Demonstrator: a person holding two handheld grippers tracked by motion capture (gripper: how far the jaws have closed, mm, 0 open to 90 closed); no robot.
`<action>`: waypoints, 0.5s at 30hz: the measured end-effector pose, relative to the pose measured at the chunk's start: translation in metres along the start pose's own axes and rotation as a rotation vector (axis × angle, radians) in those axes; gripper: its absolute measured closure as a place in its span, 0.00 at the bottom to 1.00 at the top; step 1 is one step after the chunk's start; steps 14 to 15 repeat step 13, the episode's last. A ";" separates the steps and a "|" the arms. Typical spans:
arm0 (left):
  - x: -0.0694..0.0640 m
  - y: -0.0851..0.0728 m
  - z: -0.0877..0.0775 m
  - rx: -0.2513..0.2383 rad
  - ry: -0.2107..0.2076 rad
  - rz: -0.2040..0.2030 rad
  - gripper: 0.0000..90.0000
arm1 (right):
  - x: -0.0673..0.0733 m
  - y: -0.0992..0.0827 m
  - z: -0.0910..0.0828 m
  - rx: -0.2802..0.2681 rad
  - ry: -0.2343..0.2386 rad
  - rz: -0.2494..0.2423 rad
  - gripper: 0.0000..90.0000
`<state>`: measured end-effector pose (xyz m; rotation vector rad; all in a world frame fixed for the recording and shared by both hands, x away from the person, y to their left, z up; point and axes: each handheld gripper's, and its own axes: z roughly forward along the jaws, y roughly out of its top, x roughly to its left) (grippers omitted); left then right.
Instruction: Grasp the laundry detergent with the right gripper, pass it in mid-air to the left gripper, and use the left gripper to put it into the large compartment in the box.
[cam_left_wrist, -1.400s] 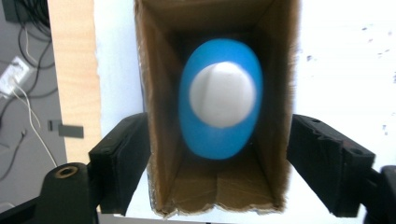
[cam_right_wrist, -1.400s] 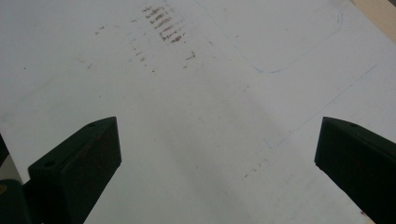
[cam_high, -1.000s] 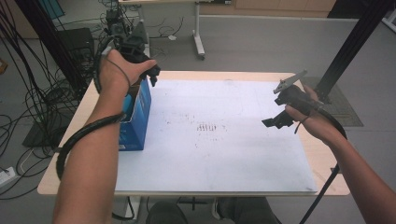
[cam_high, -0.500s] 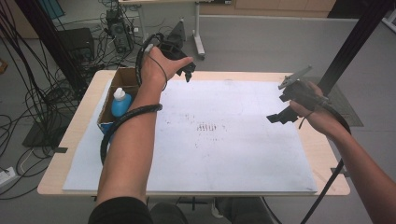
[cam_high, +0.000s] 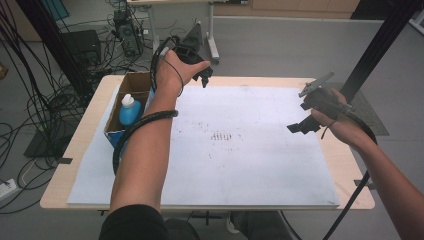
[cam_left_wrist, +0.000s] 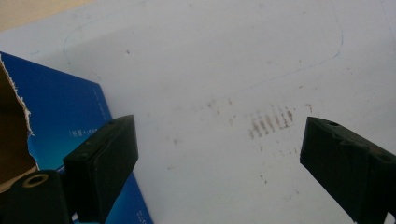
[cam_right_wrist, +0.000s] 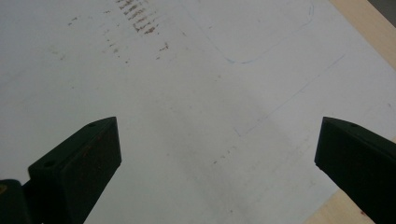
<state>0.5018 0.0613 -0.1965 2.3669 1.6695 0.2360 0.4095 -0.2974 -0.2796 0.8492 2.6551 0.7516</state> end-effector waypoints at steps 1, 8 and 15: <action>-0.001 0.000 0.000 0.000 0.001 0.003 0.13 | 0.000 0.000 0.000 0.000 0.000 0.000 0.00; -0.006 -0.003 0.002 0.004 0.006 0.023 0.13 | 0.003 -0.001 0.001 0.001 0.001 -0.002 0.00; -0.009 -0.006 0.004 0.002 0.000 0.024 0.13 | 0.006 -0.004 0.003 -0.001 0.003 0.007 0.00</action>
